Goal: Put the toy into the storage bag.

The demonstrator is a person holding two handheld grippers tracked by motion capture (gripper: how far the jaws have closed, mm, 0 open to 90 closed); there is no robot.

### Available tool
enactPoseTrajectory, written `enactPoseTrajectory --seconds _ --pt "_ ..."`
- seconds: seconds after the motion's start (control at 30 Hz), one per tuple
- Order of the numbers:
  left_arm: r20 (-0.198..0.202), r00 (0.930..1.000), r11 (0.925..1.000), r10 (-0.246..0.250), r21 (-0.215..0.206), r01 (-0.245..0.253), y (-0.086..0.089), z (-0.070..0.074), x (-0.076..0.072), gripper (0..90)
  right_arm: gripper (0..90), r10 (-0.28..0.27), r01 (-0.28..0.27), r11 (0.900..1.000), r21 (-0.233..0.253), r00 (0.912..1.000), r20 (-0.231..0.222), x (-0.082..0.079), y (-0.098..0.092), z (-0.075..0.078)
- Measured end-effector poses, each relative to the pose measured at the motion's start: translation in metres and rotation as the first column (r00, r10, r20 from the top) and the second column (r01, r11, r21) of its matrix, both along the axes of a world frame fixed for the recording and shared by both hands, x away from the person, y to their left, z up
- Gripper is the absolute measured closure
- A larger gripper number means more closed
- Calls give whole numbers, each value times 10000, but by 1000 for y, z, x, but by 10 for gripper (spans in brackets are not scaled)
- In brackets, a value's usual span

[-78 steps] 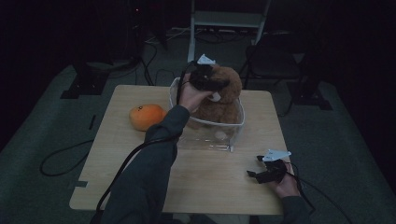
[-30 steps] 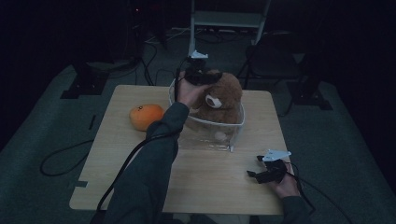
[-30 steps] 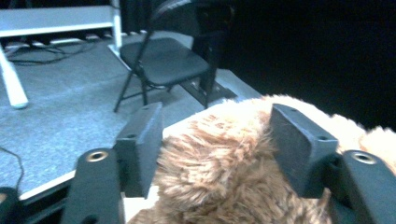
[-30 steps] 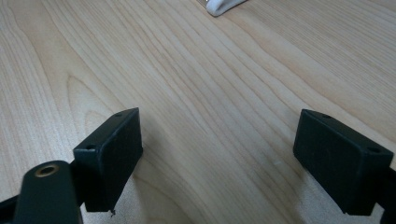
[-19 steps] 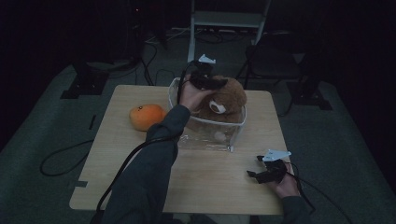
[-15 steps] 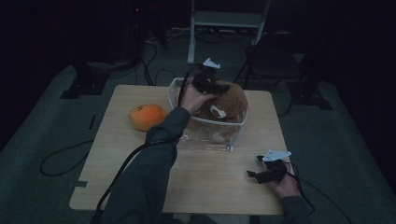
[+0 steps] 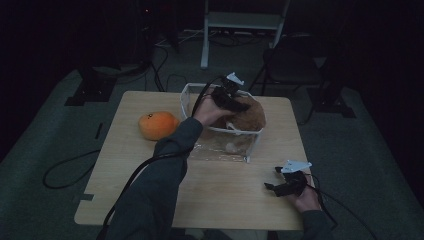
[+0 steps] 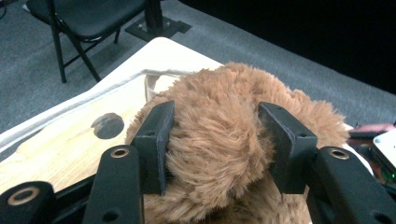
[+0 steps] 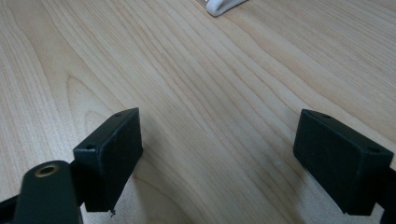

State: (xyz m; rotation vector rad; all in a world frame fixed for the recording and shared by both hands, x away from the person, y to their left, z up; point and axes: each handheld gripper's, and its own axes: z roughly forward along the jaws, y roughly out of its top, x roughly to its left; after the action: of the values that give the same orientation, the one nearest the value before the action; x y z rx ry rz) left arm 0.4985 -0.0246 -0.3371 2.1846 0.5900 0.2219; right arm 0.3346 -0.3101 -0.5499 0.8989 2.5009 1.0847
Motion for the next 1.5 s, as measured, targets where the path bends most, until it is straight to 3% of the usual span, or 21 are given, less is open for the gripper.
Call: enactPoseTrajectory --seconds 0.57,1.2,1.5 --pt "410 9984 9933 398 -1104 -350 22 14 -1 411 149 -2 2 10000 1 10000 -3 0 0 0" --pt "715 9943 9860 792 -1522 -676 53 34 -6 407 149 -18 18 10000 14 10000 -2 0 0 0" --pt "888 9916 9858 938 -1476 -801 63 38 -9 405 149 -17 17 10000 12 10000 -2 0 0 0"
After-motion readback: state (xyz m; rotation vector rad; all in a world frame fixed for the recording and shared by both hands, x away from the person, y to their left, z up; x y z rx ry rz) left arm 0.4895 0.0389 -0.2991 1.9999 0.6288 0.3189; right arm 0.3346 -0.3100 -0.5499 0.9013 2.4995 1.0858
